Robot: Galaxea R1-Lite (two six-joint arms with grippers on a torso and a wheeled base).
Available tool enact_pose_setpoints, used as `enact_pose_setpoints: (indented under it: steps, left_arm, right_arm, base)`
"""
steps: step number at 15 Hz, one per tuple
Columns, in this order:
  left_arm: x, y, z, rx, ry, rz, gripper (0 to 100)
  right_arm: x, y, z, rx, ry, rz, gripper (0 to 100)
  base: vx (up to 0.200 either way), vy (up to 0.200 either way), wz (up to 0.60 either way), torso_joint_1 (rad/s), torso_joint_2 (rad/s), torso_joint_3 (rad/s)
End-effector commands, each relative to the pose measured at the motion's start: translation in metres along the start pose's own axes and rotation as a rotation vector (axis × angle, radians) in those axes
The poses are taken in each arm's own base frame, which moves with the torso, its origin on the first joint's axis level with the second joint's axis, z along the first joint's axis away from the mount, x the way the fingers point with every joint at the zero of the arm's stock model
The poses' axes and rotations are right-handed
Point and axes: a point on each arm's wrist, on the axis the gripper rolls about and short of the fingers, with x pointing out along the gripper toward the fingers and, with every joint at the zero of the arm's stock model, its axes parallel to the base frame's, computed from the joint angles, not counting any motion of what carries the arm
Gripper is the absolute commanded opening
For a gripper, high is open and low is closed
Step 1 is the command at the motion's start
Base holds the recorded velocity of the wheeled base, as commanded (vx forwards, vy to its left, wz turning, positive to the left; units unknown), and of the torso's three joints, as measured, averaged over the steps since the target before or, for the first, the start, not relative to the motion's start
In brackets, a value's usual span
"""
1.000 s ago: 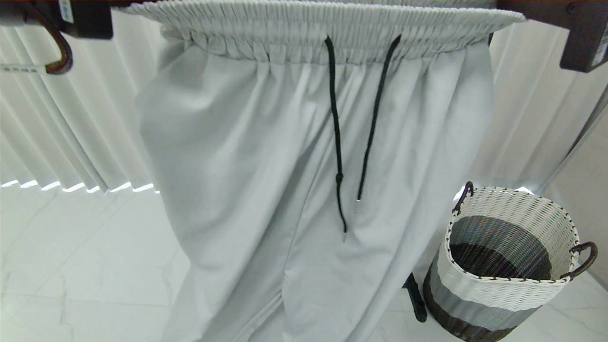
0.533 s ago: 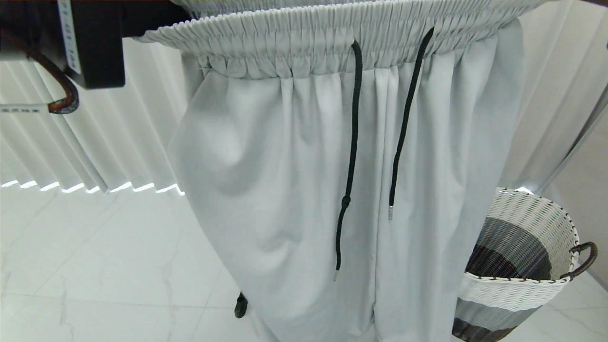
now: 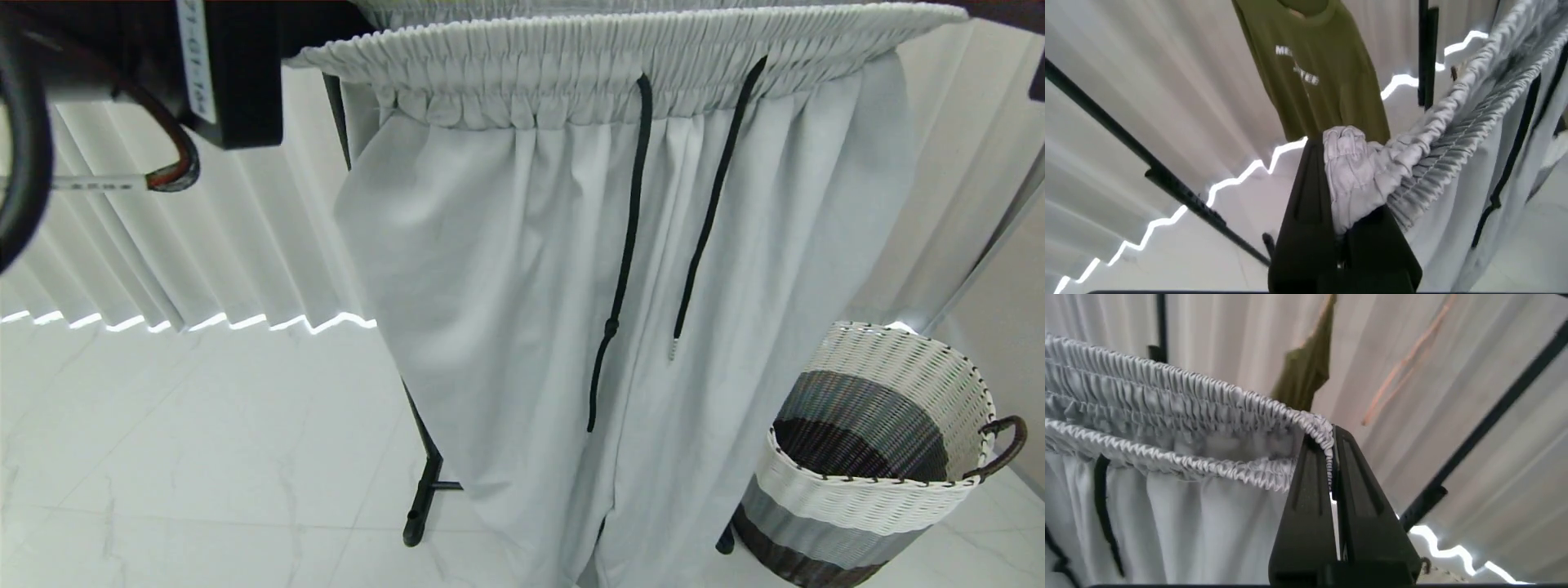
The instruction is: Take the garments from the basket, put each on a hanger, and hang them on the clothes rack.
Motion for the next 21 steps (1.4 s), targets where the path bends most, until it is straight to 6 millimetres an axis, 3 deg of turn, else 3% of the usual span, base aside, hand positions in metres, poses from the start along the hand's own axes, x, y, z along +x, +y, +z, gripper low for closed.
enact_pose_setpoints:
  steps: [1, 7, 10, 14, 16, 17, 19, 21]
  left_arm:
    - [0.022, -0.01, 0.004, 0.004, 0.002, 0.0, 0]
    - [0.075, -0.021, 0.012, -0.012, 0.018, 0.038, 0]
    - [0.106, -0.028, 0.014, -0.03, -0.024, 0.075, 0]
    - [0.126, -0.024, 0.008, -0.036, -0.009, 0.113, 0]
    - [0.124, -0.021, 0.008, -0.05, -0.009, 0.125, 0]
    - [0.112, -0.016, 0.008, -0.108, 0.015, 0.129, 0]
    - [0.074, -0.004, 0.004, -0.15, 0.123, 0.096, 0]
    - [0.033, 0.009, 0.003, -0.199, 0.187, 0.075, 0]
  right_arm:
    - [-0.023, -0.017, 0.003, 0.004, -0.007, -0.024, 0]
    - [-0.093, -0.043, -0.02, -0.058, 0.089, 0.059, 0]
    - [-0.098, -0.033, -0.026, -0.115, 0.084, 0.191, 0]
    - [-0.09, -0.02, -0.025, -0.193, 0.079, 0.264, 0]
    - [-0.087, -0.015, -0.025, -0.2, 0.085, 0.281, 0]
    - [-0.082, -0.012, -0.025, -0.206, 0.095, 0.274, 0]
    - [-0.067, -0.009, -0.024, -0.208, 0.121, 0.208, 0]
    - [-0.039, -0.004, -0.024, -0.196, 0.124, 0.115, 0]
  base:
    - [0.0, 0.0, 0.0, 0.0, 0.0, 0.0]
    - [0.0, 0.0, 0.0, 0.0, 0.0, 0.0]
    - [0.0, 0.0, 0.0, 0.0, 0.0, 0.0]
    - [0.0, 0.0, 0.0, 0.0, 0.0, 0.0]
    - [0.0, 0.0, 0.0, 0.0, 0.0, 0.0]
    - [0.0, 0.0, 0.0, 0.0, 0.0, 0.0]
    - [0.0, 0.0, 0.0, 0.0, 0.0, 0.0]
    - [0.0, 0.0, 0.0, 0.0, 0.0, 0.0]
